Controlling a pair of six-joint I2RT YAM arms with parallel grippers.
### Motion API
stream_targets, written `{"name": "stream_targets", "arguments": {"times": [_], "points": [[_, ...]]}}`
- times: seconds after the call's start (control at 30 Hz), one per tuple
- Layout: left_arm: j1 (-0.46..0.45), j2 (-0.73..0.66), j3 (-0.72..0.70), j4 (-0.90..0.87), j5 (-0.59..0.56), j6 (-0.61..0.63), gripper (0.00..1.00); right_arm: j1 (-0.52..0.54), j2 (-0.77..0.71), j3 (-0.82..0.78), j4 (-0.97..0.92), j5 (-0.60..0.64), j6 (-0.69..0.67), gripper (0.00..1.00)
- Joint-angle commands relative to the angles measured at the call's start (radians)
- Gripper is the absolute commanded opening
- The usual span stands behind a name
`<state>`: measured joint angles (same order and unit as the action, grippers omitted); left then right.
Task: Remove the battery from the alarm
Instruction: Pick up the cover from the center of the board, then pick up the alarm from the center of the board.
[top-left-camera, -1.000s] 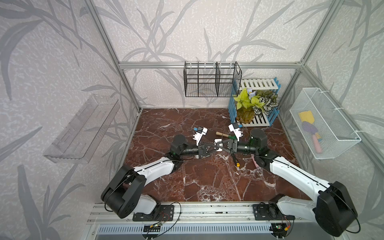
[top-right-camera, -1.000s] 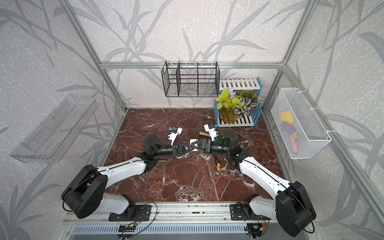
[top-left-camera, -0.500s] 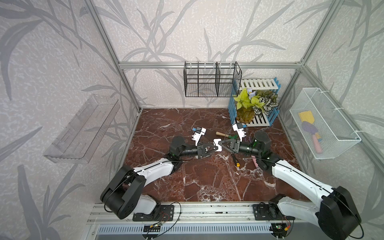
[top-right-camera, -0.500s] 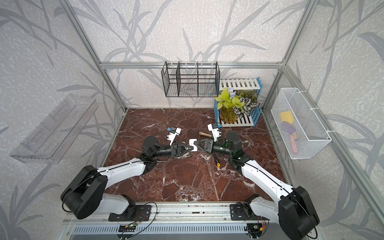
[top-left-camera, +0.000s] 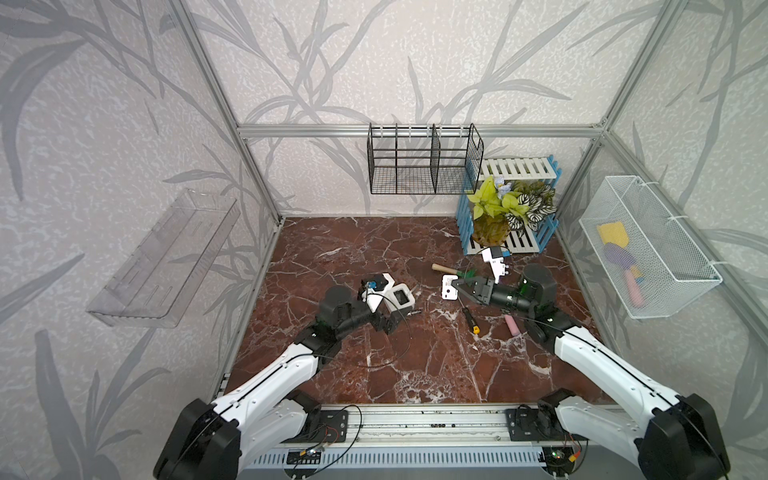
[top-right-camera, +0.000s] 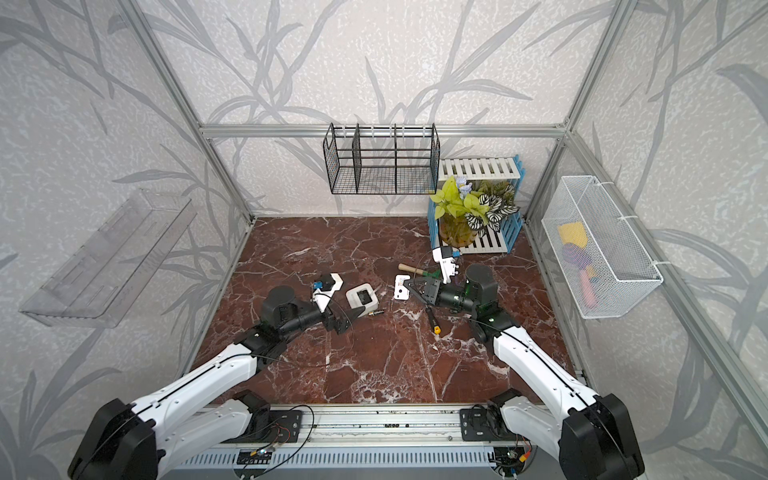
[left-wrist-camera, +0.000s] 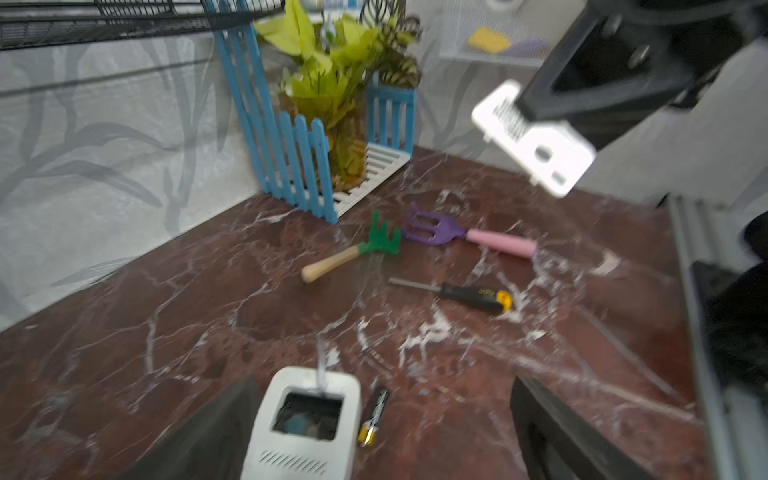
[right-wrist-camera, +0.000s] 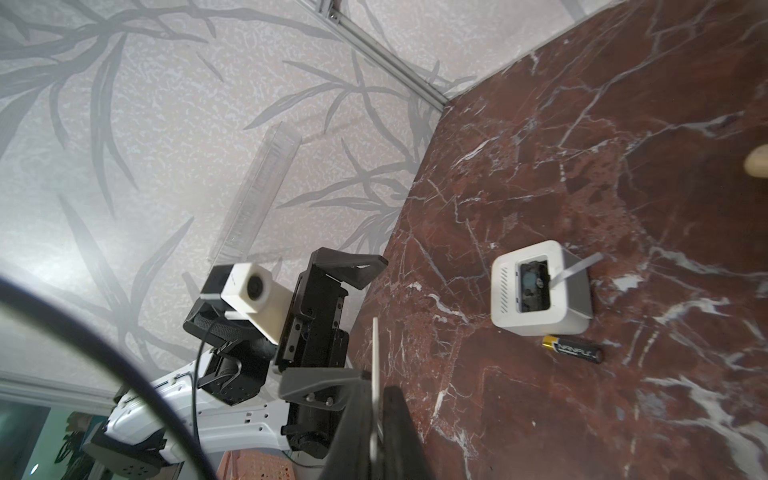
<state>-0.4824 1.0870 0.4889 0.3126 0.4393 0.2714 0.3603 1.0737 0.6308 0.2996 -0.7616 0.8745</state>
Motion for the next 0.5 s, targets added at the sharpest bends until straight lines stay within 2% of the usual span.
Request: {"name": "stream_targets", "arguments": {"times": [0.0,0.2,0.47], "points": [[0.023,0.149,0.046,-0.199,-0.173,0.363,1.0,-0.013,0.016,0.023,-0.11,-0.025,-0.082,0.0],[0.036,0.35,0.122,-0.189,-0.221,0.41,1.0,-0.022,0.077,0.059,-0.119,-0.042,-0.097,0.0],[0.036,0.497,0.184,-0.124,-0.198,0.392,1.0,-0.036,0.097,0.067,-0.106,-0.067,-0.1,0.0]]}}
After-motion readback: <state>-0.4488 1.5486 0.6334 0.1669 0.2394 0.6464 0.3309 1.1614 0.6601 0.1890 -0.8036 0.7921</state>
